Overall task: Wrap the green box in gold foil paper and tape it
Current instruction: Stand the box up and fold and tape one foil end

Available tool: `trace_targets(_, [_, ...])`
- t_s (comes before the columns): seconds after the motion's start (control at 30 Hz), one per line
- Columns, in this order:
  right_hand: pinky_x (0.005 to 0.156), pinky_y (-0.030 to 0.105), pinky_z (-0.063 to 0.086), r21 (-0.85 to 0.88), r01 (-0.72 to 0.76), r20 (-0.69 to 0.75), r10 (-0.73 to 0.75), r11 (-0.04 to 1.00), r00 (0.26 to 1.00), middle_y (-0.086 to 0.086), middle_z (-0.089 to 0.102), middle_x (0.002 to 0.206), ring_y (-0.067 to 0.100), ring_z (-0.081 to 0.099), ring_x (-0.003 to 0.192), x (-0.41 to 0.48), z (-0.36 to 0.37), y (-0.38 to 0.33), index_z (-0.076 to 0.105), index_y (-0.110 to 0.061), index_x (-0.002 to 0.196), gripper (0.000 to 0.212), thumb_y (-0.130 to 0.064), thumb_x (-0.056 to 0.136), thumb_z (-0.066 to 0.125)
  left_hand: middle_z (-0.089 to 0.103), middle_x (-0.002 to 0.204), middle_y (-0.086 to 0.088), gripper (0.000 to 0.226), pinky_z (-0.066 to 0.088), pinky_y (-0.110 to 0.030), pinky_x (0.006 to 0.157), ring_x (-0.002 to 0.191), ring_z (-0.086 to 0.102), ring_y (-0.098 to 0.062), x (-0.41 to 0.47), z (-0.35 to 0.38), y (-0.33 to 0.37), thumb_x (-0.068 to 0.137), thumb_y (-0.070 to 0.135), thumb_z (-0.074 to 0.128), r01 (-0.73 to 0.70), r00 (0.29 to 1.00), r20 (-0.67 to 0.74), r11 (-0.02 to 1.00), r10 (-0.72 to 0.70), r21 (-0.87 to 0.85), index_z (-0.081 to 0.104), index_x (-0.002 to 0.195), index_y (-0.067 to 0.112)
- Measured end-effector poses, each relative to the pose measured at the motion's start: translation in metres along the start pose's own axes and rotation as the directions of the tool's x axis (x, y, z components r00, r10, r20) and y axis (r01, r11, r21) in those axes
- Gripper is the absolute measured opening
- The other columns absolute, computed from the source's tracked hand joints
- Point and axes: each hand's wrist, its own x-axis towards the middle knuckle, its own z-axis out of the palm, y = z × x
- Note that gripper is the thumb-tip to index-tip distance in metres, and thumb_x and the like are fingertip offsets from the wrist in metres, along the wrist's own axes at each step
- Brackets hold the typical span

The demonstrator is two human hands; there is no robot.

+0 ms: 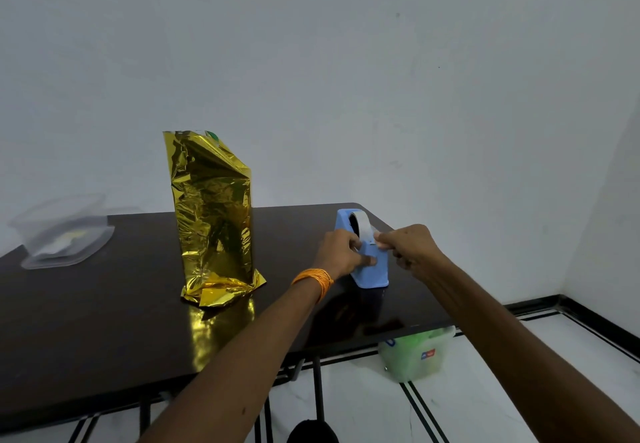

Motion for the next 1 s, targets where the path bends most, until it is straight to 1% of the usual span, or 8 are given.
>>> trace_targets(0.23, [0.042,0.023,0.028,-0.009,0.071,0.009,-0.071,0.997,0.997,0.003,0.053,0.046,0.015,0.032,0.042,-0.010,-0.002,0.014,0.070,0.000,0.064,0.025,-0.015,0.083,0.078,0.065,0.082,-0.003,0.033,0.043,-0.021,0.055,0.073,0.060,-0.017,0.003,0.003,-0.004,0.071,0.034,0.086,0.020,1.000,0.007,0.999,-0.020,-0.039,0.067,0.085,0.011])
trace_targets(0.4, [0.038,0.021,0.027,0.028,0.102,0.027,-0.103,0.994,0.994,0.012,0.052,0.054,0.011,0.034,0.038,-0.012,-0.004,0.025,0.069,0.013,0.076,0.029,-0.013,0.084,0.078,0.069,0.086,-0.008,0.034,0.059,-0.038,0.068,0.082,0.067,-0.024,0.003,0.004,-0.007,0.071,0.033,0.087,-0.012,1.000,-0.010,0.999,0.011,-0.037,0.069,0.085,0.008])
trace_targets(0.47, [0.041,0.022,0.030,-0.070,0.175,0.004,-0.176,0.982,0.984,0.016,0.059,0.061,0.005,0.040,0.036,-0.014,-0.004,0.027,0.071,0.011,0.075,0.030,-0.017,0.083,0.079,0.070,0.090,-0.009,0.035,0.059,-0.040,0.071,0.084,0.067,-0.023,0.003,0.004,-0.008,0.070,0.032,0.087,-0.012,1.000,-0.004,0.999,0.012,-0.040,0.070,0.089,0.007])
trace_targets(0.57, [0.044,0.017,0.032,-0.275,0.261,-0.019,-0.277,0.925,0.961,0.007,0.060,0.055,0.002,0.044,0.038,-0.017,-0.004,0.022,0.073,0.000,0.064,0.027,-0.019,0.083,0.078,0.070,0.092,-0.007,0.035,0.060,-0.039,0.071,0.085,0.067,-0.022,0.003,0.004,-0.009,0.069,0.033,0.088,-0.011,1.000,-0.001,0.999,0.011,-0.035,0.069,0.089,0.011])
trace_targets(0.73, [0.044,0.023,0.023,-0.568,0.252,0.036,-0.282,0.784,0.959,-0.001,0.035,0.046,0.012,0.029,0.046,-0.015,-0.006,0.016,0.039,-0.014,0.047,0.046,-0.007,0.073,0.076,0.068,0.087,-0.008,0.033,0.060,-0.041,0.070,0.082,0.068,-0.024,0.002,0.004,-0.007,0.070,0.033,0.088,0.005,1.000,0.011,0.999,-0.005,-0.052,0.066,0.085,0.012])
trace_targets(0.83, [0.043,0.021,0.034,-0.539,0.251,-0.004,-0.300,0.804,0.954,0.000,0.052,0.046,0.008,0.042,0.044,-0.019,-0.017,0.035,0.055,-0.011,0.045,0.040,-0.012,0.080,0.075,0.070,0.096,-0.012,0.039,0.058,-0.036,0.070,0.084,0.066,-0.022,0.001,0.005,-0.008,0.073,0.031,0.086,0.012,1.000,0.008,0.997,-0.012,-0.075,0.070,0.098,0.006])
trace_targets(0.93, [0.059,0.026,0.045,-0.436,0.318,-0.026,-0.365,0.842,0.930,0.000,0.070,0.063,0.011,0.059,0.061,-0.026,-0.027,0.035,0.073,-0.013,0.063,0.026,-0.024,0.087,0.072,0.069,0.104,-0.010,0.043,0.048,-0.024,0.066,0.086,0.061,-0.018,-0.003,0.004,-0.006,0.077,0.033,0.082,-0.012,0.999,0.036,1.000,0.013,-0.025,0.068,0.107,0.007])
trace_targets(1.0, [0.065,0.027,0.046,-0.308,0.350,0.014,-0.363,0.885,0.932,-0.003,0.071,0.071,0.011,0.063,0.071,-0.031,-0.026,0.019,0.074,-0.017,0.073,0.018,-0.025,0.089,0.071,0.070,0.104,-0.008,0.049,0.049,-0.028,0.071,0.089,0.063,-0.020,-0.007,-0.001,-0.003,0.077,0.033,0.082,-0.036,0.997,0.064,0.997,0.032,0.068,0.066,0.118,0.012])
